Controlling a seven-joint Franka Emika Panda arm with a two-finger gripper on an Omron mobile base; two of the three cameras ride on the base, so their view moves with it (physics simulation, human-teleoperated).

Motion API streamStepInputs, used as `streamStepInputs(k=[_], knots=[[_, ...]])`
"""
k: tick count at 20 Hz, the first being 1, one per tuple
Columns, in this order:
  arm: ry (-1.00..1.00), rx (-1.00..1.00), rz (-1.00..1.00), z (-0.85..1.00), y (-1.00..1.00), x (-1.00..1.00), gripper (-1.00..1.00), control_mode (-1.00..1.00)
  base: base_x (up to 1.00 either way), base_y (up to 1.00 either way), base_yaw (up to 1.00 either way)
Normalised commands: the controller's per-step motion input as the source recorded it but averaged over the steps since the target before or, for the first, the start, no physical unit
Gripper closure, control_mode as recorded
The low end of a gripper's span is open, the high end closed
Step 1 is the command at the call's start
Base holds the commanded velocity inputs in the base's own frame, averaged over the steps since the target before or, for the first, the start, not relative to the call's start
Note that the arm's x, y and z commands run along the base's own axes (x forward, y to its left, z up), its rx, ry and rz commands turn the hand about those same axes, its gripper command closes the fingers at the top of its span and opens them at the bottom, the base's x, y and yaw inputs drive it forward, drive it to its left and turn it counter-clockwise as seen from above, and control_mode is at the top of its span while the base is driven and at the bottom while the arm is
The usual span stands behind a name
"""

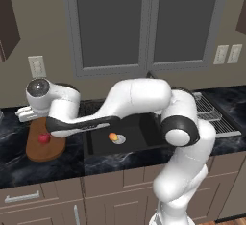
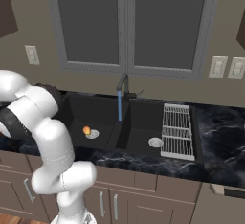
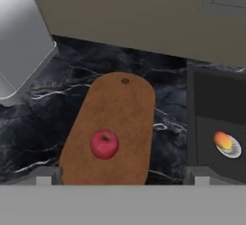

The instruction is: Pick the mango, apple from the sink and place them on the cutting board to airdry. Then turn off the sink faucet.

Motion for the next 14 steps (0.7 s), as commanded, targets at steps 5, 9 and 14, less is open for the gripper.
streamStepInputs(k=[5, 9, 14], knots=[[-0.14, 0.07, 0.00, 0.66, -0.59, -0.45, -1.00, -1.00, 0.00, 0.00, 0.00], [-0.12, 0.09, 0.00, 0.67, -0.60, -0.46, -1.00, -1.00, 0.00, 0.00, 0.00], [-0.05, 0.13, 0.00, 0.64, -0.62, -0.41, -1.00, -1.00, 0.00, 0.00, 0.00]])
